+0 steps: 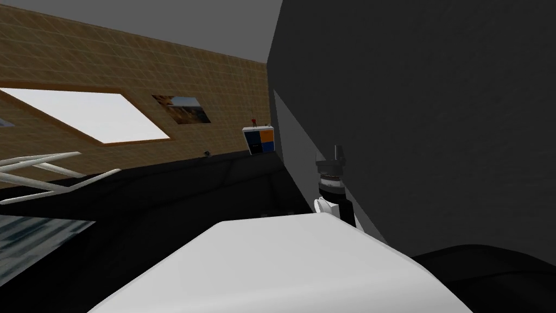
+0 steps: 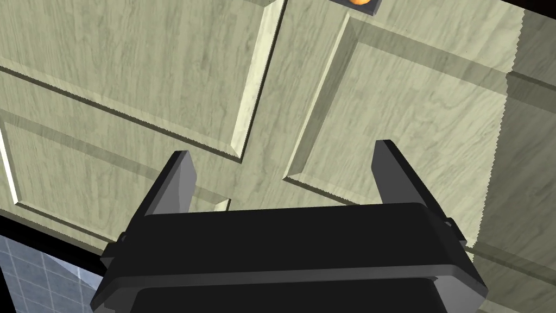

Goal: Push the door open

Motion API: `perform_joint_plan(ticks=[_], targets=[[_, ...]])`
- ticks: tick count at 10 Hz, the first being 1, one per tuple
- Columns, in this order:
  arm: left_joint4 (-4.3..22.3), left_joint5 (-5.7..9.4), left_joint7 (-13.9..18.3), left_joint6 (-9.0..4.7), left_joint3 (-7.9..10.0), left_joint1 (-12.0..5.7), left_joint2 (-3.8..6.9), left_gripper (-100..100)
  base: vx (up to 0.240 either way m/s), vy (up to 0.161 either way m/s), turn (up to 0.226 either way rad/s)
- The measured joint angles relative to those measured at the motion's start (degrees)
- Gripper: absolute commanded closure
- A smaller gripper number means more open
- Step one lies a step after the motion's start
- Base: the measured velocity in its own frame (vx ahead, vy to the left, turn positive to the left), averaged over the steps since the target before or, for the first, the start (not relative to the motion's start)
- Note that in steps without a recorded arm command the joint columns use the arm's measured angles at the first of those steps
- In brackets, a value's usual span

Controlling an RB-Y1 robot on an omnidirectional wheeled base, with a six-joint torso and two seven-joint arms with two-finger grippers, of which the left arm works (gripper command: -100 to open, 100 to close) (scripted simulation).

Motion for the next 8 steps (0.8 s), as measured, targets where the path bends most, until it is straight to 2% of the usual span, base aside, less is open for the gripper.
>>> perform_joint_plan(ticks=[2,6,7,8], targets=[[-0.5,-0.99,-1.1,2.03,1.44,-0.79,-1.5,-100,-0.144,-0.123,-0.233],[2.1,-2.39,-2.0,4.45,3.74,-1.1,-1.75,-100,-0.096,-0.091,-0.229],[1.6,-2.75,-2.6,5.18,4.37,-1.39,-2.63,-100,-0.037,-0.107,-0.213],[2.4,-3.12,-2.9,5.83,4.99,-1.42,-2.69,-100,-0.083,-0.123,-0.193]])
